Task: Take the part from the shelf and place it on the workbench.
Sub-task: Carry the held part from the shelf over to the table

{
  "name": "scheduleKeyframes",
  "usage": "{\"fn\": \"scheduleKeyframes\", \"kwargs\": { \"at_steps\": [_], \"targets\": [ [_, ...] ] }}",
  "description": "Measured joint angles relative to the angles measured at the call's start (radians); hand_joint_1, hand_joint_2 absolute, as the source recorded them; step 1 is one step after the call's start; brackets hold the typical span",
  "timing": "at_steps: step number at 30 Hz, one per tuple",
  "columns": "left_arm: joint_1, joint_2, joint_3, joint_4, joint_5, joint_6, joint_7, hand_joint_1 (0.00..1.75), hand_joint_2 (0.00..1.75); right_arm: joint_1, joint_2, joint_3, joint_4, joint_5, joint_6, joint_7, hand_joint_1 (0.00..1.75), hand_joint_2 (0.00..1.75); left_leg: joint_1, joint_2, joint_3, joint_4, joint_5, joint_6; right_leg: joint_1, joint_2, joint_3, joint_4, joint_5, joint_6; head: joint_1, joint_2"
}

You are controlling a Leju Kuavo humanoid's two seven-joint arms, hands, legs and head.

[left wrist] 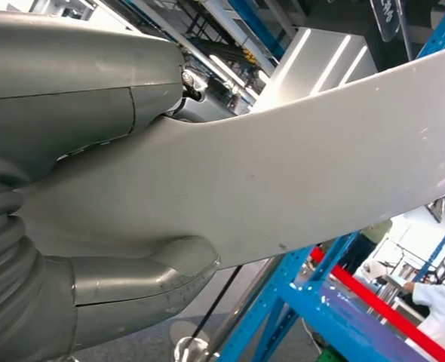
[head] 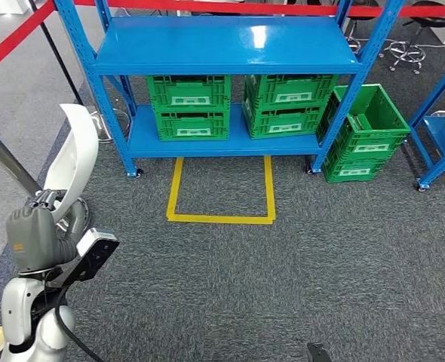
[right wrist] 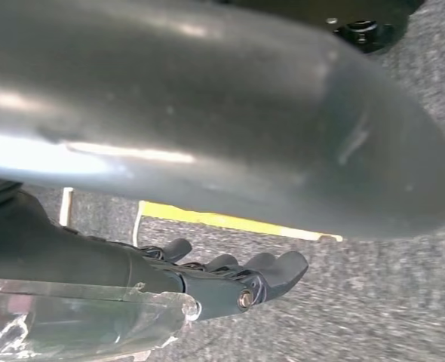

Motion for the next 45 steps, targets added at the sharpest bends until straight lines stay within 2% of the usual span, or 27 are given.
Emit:
{"fn": "scheduleKeyframes", "kwargs": {
  "at_steps": [2,4,6,8,9,11,13,14,15,16,17,19,21,23,25,27,29,30,31,32,34,36,37,40,42,43,45],
  "targets": [
    [0.0,-0.001,0.002,0.0,0.0,-0.002,0.0,1.75,1.75,-0.002,0.0,0.0,0.0,-0.002,0.0,-0.001,0.0,0.0,0.0,-0.001,-0.024,0.001,0.019,-0.005,0.0,0.0,0.086,-0.093,0.049,-0.007,0.0,0.0],
    [0.001,-0.004,0.004,-0.001,-0.003,-0.007,0.0,1.75,1.75,-0.005,0.0,0.0,-0.001,-0.005,0.001,-0.004,0.0,0.0,-0.001,-0.002,-0.036,0.001,0.035,-0.014,0.004,0.001,0.186,-0.239,0.034,-0.013,-0.001,0.0],
    [0.002,-0.008,0.005,-0.001,-0.013,-0.007,-0.002,1.75,1.75,-0.007,0.0,0.0,-0.002,-0.008,0.005,-0.009,0.0,0.0,0.0,-0.001,-0.038,-0.003,0.052,-0.026,0.009,0.004,0.223,-0.309,0.01,-0.02,0.002,0.0],
    [0.003,-0.011,0.004,-0.001,-0.029,0.004,-0.004,1.75,1.75,-0.006,0.0,0.0,-0.002,-0.011,0.012,-0.012,0.0,0.0,0.002,-0.001,-0.04,-0.004,0.056,-0.037,0.007,0.005,0.211,-0.31,0.023,-0.033,0.005,0.0],
    [0.004,-0.014,0.004,-0.001,-0.037,0.012,-0.004,1.75,1.75,-0.005,0.0,-0.001,-0.002,-0.012,0.016,-0.014,0.0,0.0,0.002,-0.002,-0.045,0.005,0.041,-0.042,0.005,0.004,0.207,-0.311,0.031,-0.04,0.003,0.0],
    [0.004,-0.017,0.003,-0.002,-0.053,0.028,-0.003,1.75,1.75,-0.005,0.0,-0.002,-0.003,-0.016,0.02,-0.017,0.0,0.0,0.002,-0.002,-0.064,0.056,-0.023,-0.049,0.003,0.003,0.197,-0.312,0.047,-0.051,-0.001,0.0],
    [0.004,-0.021,0.001,-0.002,-0.061,0.037,0.0,1.75,1.75,-0.005,0.0,-0.003,-0.003,-0.019,0.022,-0.019,0.0,0.0,0.002,-0.002,-0.097,0.166,-0.1,-0.052,0.003,0.006,0.181,-0.311,0.061,-0.056,-0.003,0.0],
    [0.004,-0.022,0.001,-0.002,-0.063,0.039,0.002,1.75,1.75,-0.004,0.0,-0.004,-0.003,-0.021,0.023,-0.019,0.0,0.0,0.002,-0.002,-0.112,0.224,-0.124,-0.053,0.003,0.008,0.171,-0.311,0.069,-0.056,-0.003,0.0],
    [0.005,-0.024,0.001,-0.002,-0.06,0.037,0.005,1.75,1.75,-0.002,0.0,-0.004,-0.003,-0.022,0.023,-0.02,0.0,0.0,0.002,-0.002,-0.118,0.263,-0.129,-0.053,0.004,0.011,0.161,-0.31,0.076,-0.056,-0.003,0.0],
    [0.006,-0.026,0.001,-0.003,-0.056,0.034,0.007,1.75,1.75,0.0,0.0,-0.004,-0.003,-0.023,0.024,-0.021,0.0,0.0,0.002,-0.002,-0.106,0.268,-0.115,-0.052,0.004,0.016,0.152,-0.309,0.083,-0.054,-0.003,0.0],
    [0.007,-0.028,0.001,-0.003,-0.051,0.03,0.01,1.75,1.75,0.001,0.0,-0.005,-0.003,-0.024,0.024,-0.023,0.0,0.0,0.002,-0.004,-0.078,0.237,-0.09,-0.05,0.004,0.022,0.144,-0.309,0.088,-0.052,-0.003,0.0],
    [0.008,-0.033,0.002,-0.005,-0.043,0.023,0.012,1.75,1.75,0.001,0.0,-0.005,-0.003,-0.025,0.023,-0.025,0.0,0.0,0.003,-0.022,0.013,0.108,-0.049,-0.043,0.005,0.036,0.132,-0.305,0.097,-0.046,-0.003,0.0],
    [0.009,-0.037,0.002,-0.007,-0.042,0.02,0.013,1.75,1.75,-0.001,0.0,-0.005,-0.003,-0.025,0.023,-0.027,0.0,0.0,0.005,-0.043,0.072,0.01,-0.045,-0.037,0.008,0.051,0.119,-0.298,0.104,-0.037,-0.003,0.0],
    [0.01,-0.041,0.002,-0.008,-0.042,0.019,0.013,1.75,1.75,0.001,0.0,-0.005,-0.003,-0.025,0.023,-0.028,0.0,0.0,0.006,-0.04,0.076,-0.011,-0.052,-0.031,0.008,0.063,0.107,-0.294,0.113,-0.026,-0.003,0.0],
    [0.011,-0.045,0.002,-0.009,-0.041,0.018,0.014,1.75,1.75,0.006,0.0,-0.007,-0.003,-0.025,0.023,-0.028,0.0,0.0,0.009,-0.026,0.071,-0.013,-0.047,-0.021,0.007,0.06,0.093,-0.279,0.105,-0.015,0.0,0.0],
    [0.012,-0.049,0.002,-0.009,-0.03,0.013,0.013,1.75,1.75,0.006,0.0,-0.009,-0.003,-0.025,0.023,-0.029,0.0,0.0,0.011,-0.009,0.065,-0.015,-0.041,-0.011,0.005,0.034,0.054,-0.194,0.05,-0.003,0.007,0.0],
    [0.017,-0.05,0.004,-0.01,-0.002,-0.002,0.006,1.75,1.75,0.005,0.0,-0.01,-0.003,-0.024,0.022,-0.03,0.0,0.0,0.01,0.01,0.058,-0.015,-0.035,-0.007,0.001,0.013,-0.006,-0.051,-0.02,0.008,0.011,0.0],
    [0.019,-0.05,0.005,-0.01,0.018,-0.012,-0.001,1.75,1.75,0.005,0.0,-0.011,-0.003,-0.024,0.022,-0.03,0.0,0.0,0.01,0.02,0.056,-0.015,-0.033,-0.007,-0.001,0.01,-0.024,-0.004,-0.036,0.011,0.012,0.0],
    [0.023,-0.05,0.006,-0.01,0.043,-0.026,-0.011,1.75,1.75,0.007,0.0,-0.011,-0.003,-0.023,0.022,-0.03,0.0,0.0,0.01,0.029,0.054,-0.014,-0.031,-0.008,-0.004,0.007,-0.023,0.008,-0.034,0.013,0.012,0.0],
    [0.026,-0.051,0.008,-0.01,0.07,-0.041,-0.021,1.75,1.75,0.01,0.0,-0.012,-0.003,-0.023,0.021,-0.031,0.0,0.0,0.01,0.038,0.053,-0.014,-0.03,-0.01,-0.005,0.004,-0.002,-0.022,-0.014,0.014,0.012,0.0],
    [0.031,-0.053,0.011,-0.012,0.112,-0.071,-0.035,1.75,1.75,0.012,0.0,-0.015,-0.003,-0.023,0.02,-0.032,0.0,0.0,0.01,0.055,0.053,-0.013,-0.028,-0.016,-0.006,-0.024,0.083,-0.168,0.046,0.015,0.012,0.0],
    [0.036,-0.054,0.015,-0.016,0.129,-0.089,-0.039,1.75,1.75,0.01,0.001,-0.019,-0.003,-0.023,0.02,-0.034,0.0,0.0,0.005,0.068,0.05,-0.011,-0.025,-0.026,-0.003,-0.049,0.137,-0.274,0.078,0.004,0.012,0.0],
    [0.038,-0.054,0.016,-0.018,0.132,-0.093,-0.039,1.75,1.75,0.009,0.001,-0.02,-0.003,-0.023,0.02,-0.035,0.0,0.0,0.003,0.074,0.049,-0.01,-0.023,-0.032,0.0,-0.051,0.141,-0.289,0.079,-0.005,0.012,0.0],
    [0.045,-0.054,0.019,-0.022,0.139,-0.098,-0.039,1.75,1.75,0.015,0.001,-0.027,-0.003,-0.02,0.016,-0.038,0.0,0.0,0.004,0.084,0.043,-0.005,-0.027,-0.049,0.001,-0.024,0.127,-0.286,0.088,-0.032,0.011,0.0],
    [0.048,-0.054,0.02,-0.026,0.142,-0.098,-0.039,1.75,1.75,0.015,0.001,-0.029,-0.003,-0.018,0.014,-0.039,0.0,0.0,0.006,0.053,0.022,0.044,-0.068,-0.056,-0.001,-0.007,0.121,-0.289,0.098,-0.047,0.009,0.0],
    [0.049,-0.054,0.02,-0.027,0.142,-0.099,-0.039,1.75,1.75,0.015,0.001,-0.029,-0.003,-0.018,0.014,-0.039,0.0,0.0,0.007,0.035,0.01,0.073,-0.09,-0.058,-0.001,-0.001,0.117,-0.289,0.1,-0.051,0.008,0.0],
    [0.05,-0.054,0.02,-0.027,0.142,-0.099,-0.039,1.75,1.75,0.013,0.001,-0.029,-0.003,-0.017,0.014,-0.039,0.0,0.0,0.006,0.024,-0.005,0.106,-0.112,-0.058,-0.001,0.003,0.114,-0.289,0.102,-0.054,0.006,0.0]
  ]
}}
